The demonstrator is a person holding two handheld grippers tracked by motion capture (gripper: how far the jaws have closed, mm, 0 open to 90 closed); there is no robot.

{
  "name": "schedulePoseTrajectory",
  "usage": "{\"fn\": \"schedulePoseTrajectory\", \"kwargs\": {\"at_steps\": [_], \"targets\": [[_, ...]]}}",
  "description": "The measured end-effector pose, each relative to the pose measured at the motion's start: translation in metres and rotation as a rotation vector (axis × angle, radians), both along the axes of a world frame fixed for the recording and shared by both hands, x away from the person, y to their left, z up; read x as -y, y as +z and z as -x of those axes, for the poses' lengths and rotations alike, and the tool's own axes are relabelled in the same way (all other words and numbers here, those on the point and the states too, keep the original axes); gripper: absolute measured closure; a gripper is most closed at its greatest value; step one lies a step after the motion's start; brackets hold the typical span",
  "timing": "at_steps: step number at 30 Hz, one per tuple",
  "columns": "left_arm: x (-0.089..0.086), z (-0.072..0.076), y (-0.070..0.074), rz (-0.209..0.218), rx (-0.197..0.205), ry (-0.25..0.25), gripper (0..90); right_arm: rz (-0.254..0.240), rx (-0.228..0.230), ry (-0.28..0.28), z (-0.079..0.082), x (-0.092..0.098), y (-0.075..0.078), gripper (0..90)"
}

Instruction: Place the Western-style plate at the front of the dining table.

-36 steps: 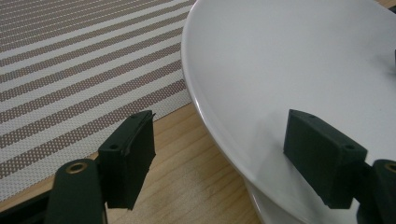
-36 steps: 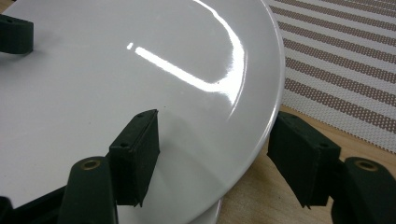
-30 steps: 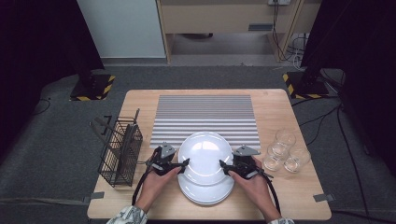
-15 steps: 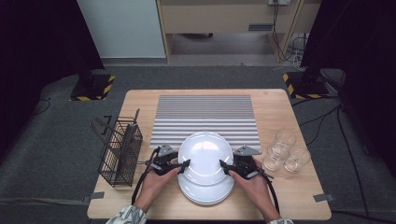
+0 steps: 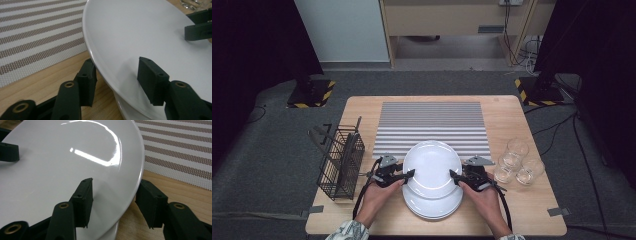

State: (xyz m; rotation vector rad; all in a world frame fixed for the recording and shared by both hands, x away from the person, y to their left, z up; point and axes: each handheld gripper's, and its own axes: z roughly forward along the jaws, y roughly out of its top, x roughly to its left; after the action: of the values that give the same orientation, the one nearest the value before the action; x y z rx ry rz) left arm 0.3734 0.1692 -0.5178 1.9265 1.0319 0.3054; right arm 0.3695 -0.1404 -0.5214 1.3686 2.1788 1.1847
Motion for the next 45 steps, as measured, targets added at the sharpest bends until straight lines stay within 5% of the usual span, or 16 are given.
{"fn": "schedulePoseTrajectory", "kwargs": {"at_steps": [15, 32, 45], "targets": [[-0.005, 0.007, 0.011, 0.018, 0.069, 0.015, 61.3, -0.070, 0.107, -0.027, 0.007, 0.010, 0.009, 66.3], [-0.010, 0.012, 0.024, 0.067, 0.145, 0.014, 69.6, -0.153, 0.235, -0.016, 0.015, 0.019, 0.023, 75.7], [-0.010, 0.012, 0.025, 0.069, 0.161, 0.016, 70.2, -0.161, 0.258, -0.017, 0.017, 0.019, 0.025, 76.8]]}}
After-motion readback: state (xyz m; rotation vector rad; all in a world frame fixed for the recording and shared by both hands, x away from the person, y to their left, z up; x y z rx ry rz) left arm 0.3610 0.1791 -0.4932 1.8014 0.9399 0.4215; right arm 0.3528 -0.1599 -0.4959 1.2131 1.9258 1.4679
